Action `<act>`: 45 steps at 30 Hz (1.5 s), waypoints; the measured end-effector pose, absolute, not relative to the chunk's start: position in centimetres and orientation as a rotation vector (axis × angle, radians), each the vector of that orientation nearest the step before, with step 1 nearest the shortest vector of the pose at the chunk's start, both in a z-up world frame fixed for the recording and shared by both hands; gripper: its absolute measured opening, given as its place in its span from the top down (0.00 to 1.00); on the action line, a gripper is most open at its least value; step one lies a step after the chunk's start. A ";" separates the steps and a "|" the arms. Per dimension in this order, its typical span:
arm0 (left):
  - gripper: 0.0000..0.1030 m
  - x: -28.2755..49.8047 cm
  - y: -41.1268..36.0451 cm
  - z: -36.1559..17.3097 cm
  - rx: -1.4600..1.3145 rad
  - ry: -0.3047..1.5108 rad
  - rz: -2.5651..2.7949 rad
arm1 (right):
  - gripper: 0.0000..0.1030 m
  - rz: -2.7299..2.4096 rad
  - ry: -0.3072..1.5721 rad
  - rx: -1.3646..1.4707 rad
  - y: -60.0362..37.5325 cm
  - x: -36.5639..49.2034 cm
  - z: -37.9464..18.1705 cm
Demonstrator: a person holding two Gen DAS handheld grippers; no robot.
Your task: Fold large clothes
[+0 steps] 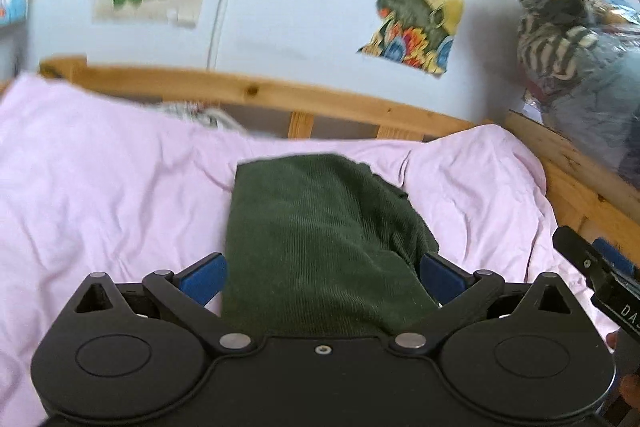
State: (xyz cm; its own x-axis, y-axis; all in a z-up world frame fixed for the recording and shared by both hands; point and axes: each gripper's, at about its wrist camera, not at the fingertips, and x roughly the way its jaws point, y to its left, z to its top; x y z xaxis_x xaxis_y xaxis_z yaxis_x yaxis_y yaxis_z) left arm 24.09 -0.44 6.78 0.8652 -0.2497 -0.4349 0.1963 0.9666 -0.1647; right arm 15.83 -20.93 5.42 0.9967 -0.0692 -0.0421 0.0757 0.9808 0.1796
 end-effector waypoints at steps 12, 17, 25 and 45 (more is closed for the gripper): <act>0.01 15.7 1.4 7.5 -0.064 0.435 -0.214 | 0.00 -0.112 0.086 0.192 -17.9 8.0 5.1; 0.01 13.6 3.0 6.1 -0.072 0.433 -0.201 | 0.00 -0.128 0.098 0.159 -15.8 6.5 5.1; 0.00 12.7 5.4 3.2 -0.052 0.448 -0.143 | 0.00 -0.155 0.100 0.070 -13.0 5.6 4.3; 0.01 13.0 5.9 0.5 0.037 0.436 -0.050 | 0.00 -0.150 0.209 0.028 -11.9 8.0 1.6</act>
